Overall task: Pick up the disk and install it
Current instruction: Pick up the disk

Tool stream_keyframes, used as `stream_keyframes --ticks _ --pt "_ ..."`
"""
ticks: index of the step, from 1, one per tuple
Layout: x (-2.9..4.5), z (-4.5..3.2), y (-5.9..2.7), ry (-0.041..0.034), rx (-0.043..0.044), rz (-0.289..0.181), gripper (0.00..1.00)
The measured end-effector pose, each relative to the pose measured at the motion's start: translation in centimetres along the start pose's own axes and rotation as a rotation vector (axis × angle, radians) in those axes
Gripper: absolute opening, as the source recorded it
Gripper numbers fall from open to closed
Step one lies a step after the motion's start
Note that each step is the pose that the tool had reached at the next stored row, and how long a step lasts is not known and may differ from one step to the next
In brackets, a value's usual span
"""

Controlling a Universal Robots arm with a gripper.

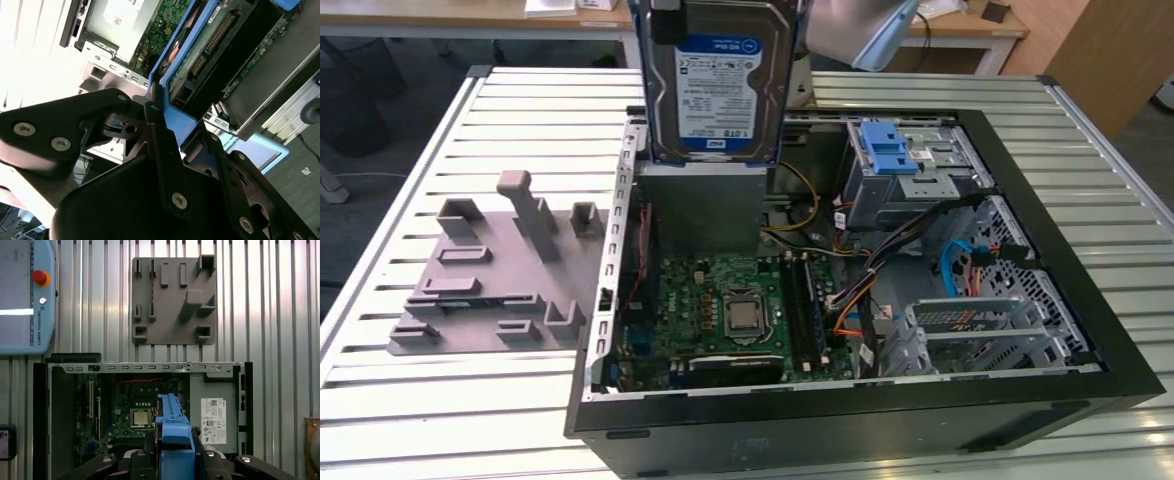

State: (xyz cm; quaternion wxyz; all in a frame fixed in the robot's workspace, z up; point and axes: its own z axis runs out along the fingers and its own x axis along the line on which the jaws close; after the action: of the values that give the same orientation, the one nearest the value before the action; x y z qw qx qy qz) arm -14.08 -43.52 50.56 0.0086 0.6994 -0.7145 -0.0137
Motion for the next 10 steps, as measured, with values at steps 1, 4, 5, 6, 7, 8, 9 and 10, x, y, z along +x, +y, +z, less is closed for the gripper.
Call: stream_keyframes --ticks 1,4,5,6,7,8,9,10 --pt "0.0 0.01 -0.2 -0.0001 0.0001 0.0 0.36" --pt "-0.01 0.02 -0.77 -0.0001 0.0001 0.0 0.36" --pt "-0.02 0.02 -0.94 -0.0001 0.0 0.0 0.36" --pt "-0.02 0.02 -1.12 0.0 0.0 0.0 0.36" --pt "-0.03 0.02 -1.27 0.0 0.0 0.0 0.36" --pt "-0.03 0.03 -1.41 -0.0001 0.0 0.0 0.36" --pt "-0.04 0.02 -1.54 0.0001 0.0 0.0 0.36" --pt "-0.04 0.03 -1.67 0.0 0.0 0.0 0.36"
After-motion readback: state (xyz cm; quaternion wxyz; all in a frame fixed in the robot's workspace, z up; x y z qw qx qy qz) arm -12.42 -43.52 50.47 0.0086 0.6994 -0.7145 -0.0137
